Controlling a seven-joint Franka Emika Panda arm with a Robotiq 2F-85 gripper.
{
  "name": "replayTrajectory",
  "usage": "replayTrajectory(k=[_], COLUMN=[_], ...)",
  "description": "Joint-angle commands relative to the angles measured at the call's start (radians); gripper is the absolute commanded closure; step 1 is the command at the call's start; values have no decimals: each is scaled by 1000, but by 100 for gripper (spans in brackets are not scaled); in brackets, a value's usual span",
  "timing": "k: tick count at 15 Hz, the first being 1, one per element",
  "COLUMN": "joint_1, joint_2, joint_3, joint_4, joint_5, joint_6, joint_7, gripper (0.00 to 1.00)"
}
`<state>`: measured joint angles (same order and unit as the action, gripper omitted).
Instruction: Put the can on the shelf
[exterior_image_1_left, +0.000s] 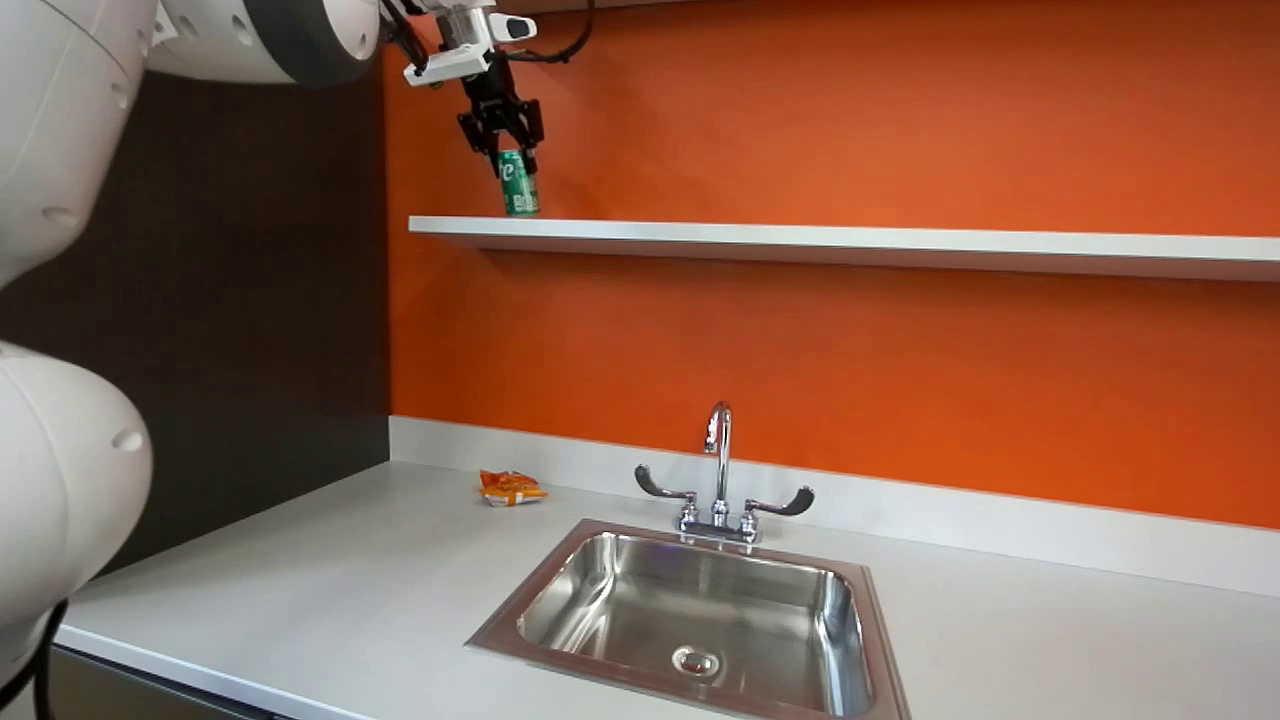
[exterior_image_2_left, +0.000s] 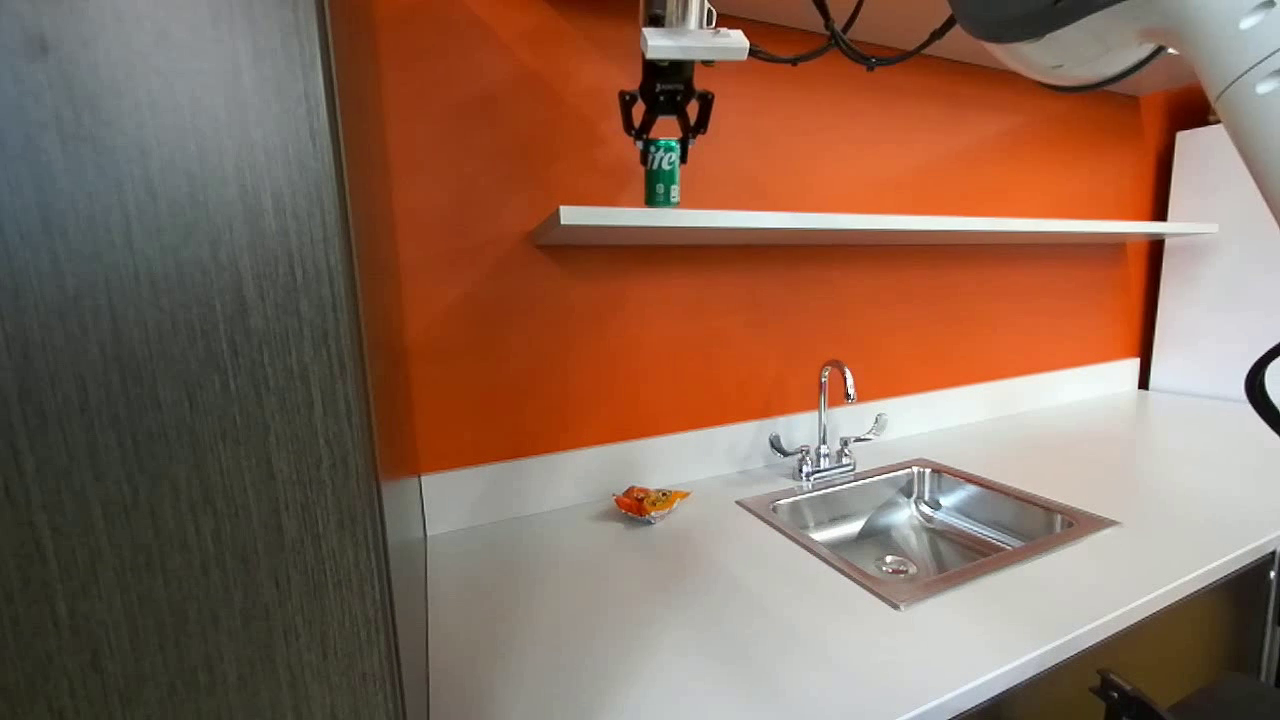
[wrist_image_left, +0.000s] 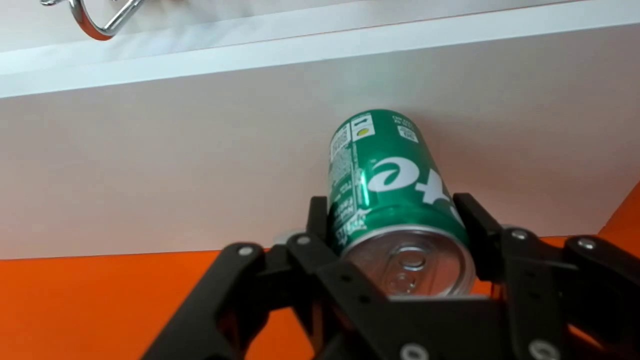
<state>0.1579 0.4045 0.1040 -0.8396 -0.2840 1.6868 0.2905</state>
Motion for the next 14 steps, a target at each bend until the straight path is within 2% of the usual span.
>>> replayTrajectory(k=[1, 9, 10, 13, 14], joint_1=[3, -4, -5, -8, -10], joint_2=[61, 123, 130, 146, 149], joint_3=[-3, -6, -6, -9, -10], joint_4=[115, 200, 210, 232, 235], joint_5=[-4, 2, 6, 8, 9], joint_6=[-54, -83, -90, -98, -98], joint_7=[-31, -31, -29, -25, -25], gripper=[62, 62, 12, 0, 0])
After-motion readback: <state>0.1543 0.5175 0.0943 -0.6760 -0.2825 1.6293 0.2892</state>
